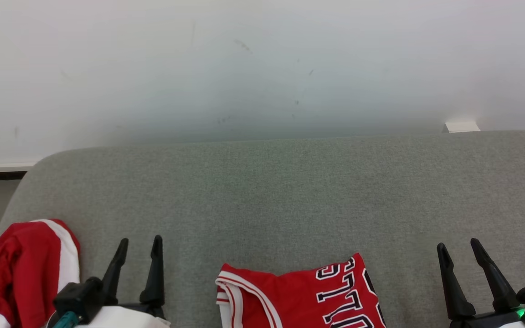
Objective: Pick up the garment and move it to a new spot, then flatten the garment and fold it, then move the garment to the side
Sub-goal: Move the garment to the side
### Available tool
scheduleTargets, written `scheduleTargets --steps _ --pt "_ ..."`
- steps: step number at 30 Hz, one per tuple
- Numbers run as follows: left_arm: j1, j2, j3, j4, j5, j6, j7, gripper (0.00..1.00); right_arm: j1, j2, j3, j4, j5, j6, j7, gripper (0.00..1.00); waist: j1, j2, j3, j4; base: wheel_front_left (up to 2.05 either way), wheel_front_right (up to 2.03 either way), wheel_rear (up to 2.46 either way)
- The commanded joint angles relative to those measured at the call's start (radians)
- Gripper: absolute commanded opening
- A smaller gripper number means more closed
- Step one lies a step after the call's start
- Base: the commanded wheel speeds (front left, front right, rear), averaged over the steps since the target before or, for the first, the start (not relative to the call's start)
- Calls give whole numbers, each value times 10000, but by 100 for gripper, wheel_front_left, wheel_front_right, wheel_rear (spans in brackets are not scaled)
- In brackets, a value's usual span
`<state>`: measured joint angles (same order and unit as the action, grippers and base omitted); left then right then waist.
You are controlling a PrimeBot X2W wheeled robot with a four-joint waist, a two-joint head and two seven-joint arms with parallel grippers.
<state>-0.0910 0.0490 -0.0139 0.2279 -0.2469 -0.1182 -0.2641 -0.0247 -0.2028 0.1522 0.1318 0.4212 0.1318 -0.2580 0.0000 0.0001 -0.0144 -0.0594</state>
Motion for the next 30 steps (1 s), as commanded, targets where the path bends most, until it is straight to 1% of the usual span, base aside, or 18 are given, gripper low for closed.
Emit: scheduleTargets --steps 1,8,11,17,24,30 --pt "125 34 6 30 18 22 0 100 -15 16 22 62 -57 -23 -64 100 0 -1 3 9 0 0 0" --pt "37 32 -107 17 -165 24 0 100 -142 -39 184 441 101 -23 -54 100 0 -1 -4 229 0 0 0" --pt "27 33 -134 10 -235 23 0 100 -304 -9 487 755 255 -23 282 100 0 -1 13 354 0 0 0" --pt "-108 32 -145 45 -265 -3 0 100 -765 69 1292 1635 667 -23 1646 100 0 -1 71 711 0 0 0" --pt "-91 33 -172 70 -336 26 0 100 -1066 306 1400 2899 988 -23 3648 100 0 -1 101 1203 0 0 0" --pt "-85 33 -190 92 -381 33 0 100 -940 390 1557 3369 1246 -23 5222 100 0 -1 134 1478 0 0 0"
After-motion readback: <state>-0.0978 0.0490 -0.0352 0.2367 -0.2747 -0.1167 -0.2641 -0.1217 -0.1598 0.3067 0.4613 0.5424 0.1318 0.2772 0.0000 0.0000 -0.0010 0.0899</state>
